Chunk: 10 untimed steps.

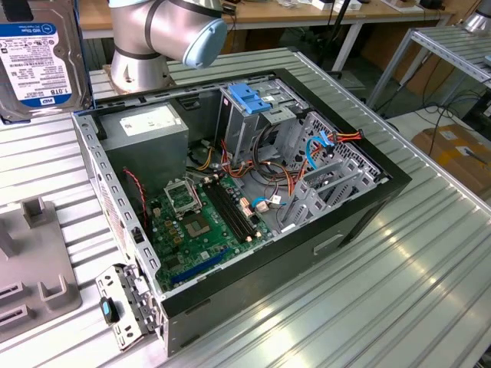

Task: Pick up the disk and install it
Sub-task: 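Pick up the disk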

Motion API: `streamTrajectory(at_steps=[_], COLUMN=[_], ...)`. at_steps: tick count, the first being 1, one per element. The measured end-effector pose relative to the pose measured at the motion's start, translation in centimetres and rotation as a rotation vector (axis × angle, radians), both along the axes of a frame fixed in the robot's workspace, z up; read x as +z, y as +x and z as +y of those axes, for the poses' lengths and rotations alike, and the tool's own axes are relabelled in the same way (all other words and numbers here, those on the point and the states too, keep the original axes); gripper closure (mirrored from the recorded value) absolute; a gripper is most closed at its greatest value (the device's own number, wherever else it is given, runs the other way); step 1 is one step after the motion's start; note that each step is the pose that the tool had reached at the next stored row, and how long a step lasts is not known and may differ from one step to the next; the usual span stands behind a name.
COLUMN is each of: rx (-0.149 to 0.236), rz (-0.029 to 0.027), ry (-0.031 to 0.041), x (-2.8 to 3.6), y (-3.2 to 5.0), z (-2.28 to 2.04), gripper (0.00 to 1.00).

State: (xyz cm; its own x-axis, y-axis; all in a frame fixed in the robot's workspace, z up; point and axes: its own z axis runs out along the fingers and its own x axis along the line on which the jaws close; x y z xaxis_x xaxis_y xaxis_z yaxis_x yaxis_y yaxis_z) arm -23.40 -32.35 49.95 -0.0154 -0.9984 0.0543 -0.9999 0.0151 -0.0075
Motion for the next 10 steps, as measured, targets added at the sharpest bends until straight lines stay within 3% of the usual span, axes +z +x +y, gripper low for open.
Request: streamTrajectory(at_steps=[10], rx=[0.0], rz=[0.002], ry=[-0.0087], x=[0.0], y=[1.56], z=[0.23], gripper=[0.65])
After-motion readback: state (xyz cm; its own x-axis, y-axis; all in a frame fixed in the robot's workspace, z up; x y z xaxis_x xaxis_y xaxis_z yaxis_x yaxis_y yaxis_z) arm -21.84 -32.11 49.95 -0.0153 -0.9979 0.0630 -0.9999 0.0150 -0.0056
